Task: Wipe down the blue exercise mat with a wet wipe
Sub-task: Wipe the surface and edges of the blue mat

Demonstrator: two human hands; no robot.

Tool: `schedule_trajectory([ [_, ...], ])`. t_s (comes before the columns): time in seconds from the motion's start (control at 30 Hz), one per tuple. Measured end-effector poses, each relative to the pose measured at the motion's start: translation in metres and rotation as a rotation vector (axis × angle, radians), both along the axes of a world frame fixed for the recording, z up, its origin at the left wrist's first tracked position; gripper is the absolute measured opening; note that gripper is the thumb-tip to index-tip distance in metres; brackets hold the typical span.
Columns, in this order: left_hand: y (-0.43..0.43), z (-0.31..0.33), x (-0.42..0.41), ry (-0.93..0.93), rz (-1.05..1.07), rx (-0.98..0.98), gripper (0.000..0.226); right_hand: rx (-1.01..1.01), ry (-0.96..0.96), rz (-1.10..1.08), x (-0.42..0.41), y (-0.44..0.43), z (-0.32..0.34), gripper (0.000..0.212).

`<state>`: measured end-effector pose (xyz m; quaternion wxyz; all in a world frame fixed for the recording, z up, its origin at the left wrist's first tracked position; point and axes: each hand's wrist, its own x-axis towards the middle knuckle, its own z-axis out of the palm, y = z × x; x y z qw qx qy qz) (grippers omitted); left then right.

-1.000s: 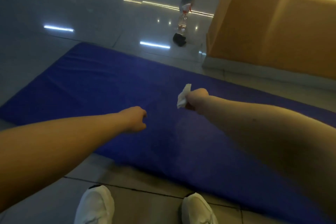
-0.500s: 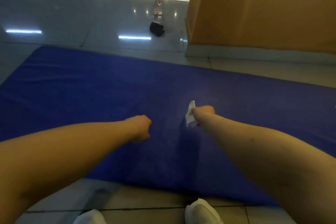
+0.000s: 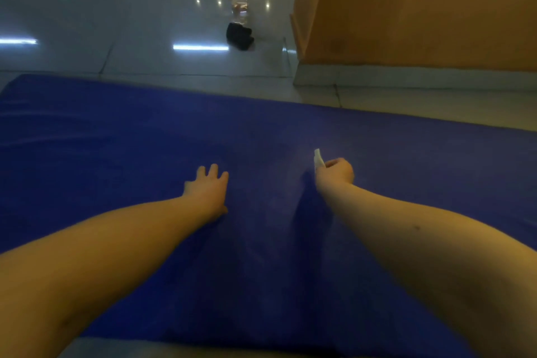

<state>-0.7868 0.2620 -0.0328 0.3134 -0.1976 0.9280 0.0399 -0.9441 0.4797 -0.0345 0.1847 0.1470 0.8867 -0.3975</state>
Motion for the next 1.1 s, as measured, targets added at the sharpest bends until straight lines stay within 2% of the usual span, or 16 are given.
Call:
schedule_trajectory([
  [0.07, -0.011, -0.008, -0.005, -0.019, 0.024, -0.021, 0.110, -0.039, 0.118, -0.067, -0.005, -0.001, -0.010, 0.031],
  [0.13, -0.023, -0.017, -0.009, -0.032, 0.053, -0.019, 0.116, 0.014, 0.234, -0.010, -0.009, -0.007, -0.022, 0.020],
  [0.17, -0.028, -0.022, -0.010, -0.042, 0.077, 0.008, 0.118, 0.032, 0.228, 0.050, -0.008, -0.012, -0.026, 0.018],
  [0.2, -0.032, -0.026, -0.010, -0.046, 0.100, 0.036, 0.120, 0.086, 0.206, 0.167, -0.008, -0.016, -0.036, 0.026],
  [0.3, -0.037, -0.036, -0.011, -0.048, 0.102, 0.067, 0.121, 0.465, 0.167, 0.717, 0.011, -0.030, -0.059, 0.070],
  [0.4, -0.038, -0.040, -0.011, -0.046, 0.089, 0.052, 0.121, 0.598, 0.228, 0.835, 0.008, -0.033, -0.070, 0.076],
  [0.53, -0.040, -0.041, -0.013, -0.046, 0.068, 0.040, 0.121, 0.619, 0.216, 0.933, -0.006, -0.036, -0.076, 0.078],
  [0.63, -0.040, -0.040, -0.012, -0.049, 0.067, 0.028, 0.122, 0.482, 0.339, 0.949, 0.013, -0.064, -0.085, 0.078],
  [0.7, -0.040, -0.039, -0.013, -0.050, 0.064, 0.016, 0.122, 0.348, 0.390, 1.090, 0.039, -0.089, -0.088, 0.078],
  [0.77, -0.039, -0.038, -0.013, -0.047, 0.061, 0.005, 0.122, 0.344, 0.380, 1.256, 0.057, -0.106, -0.088, 0.075],
  [0.83, -0.040, -0.038, -0.014, -0.048, 0.062, 0.003, 0.123, 0.371, 0.400, 1.333, 0.051, -0.111, -0.087, 0.073],
  [0.9, -0.040, -0.038, -0.014, -0.058, 0.067, 0.016, 0.124, 0.362, 0.470, 1.342, 0.028, -0.100, -0.084, 0.072],
  [0.93, -0.040, -0.039, -0.015, -0.064, 0.063, 0.015, 0.124, 0.352, 0.485, 1.273, 0.010, -0.090, -0.084, 0.072],
  [1.03, -0.041, -0.042, -0.015, -0.072, 0.015, -0.022, 0.124, 0.463, 0.442, 0.916, -0.053, -0.048, -0.086, 0.073],
  [1.1, -0.043, -0.043, -0.015, -0.061, 0.034, 0.012, 0.124, 0.585, 0.322, 0.737, -0.085, -0.029, -0.085, 0.076],
])
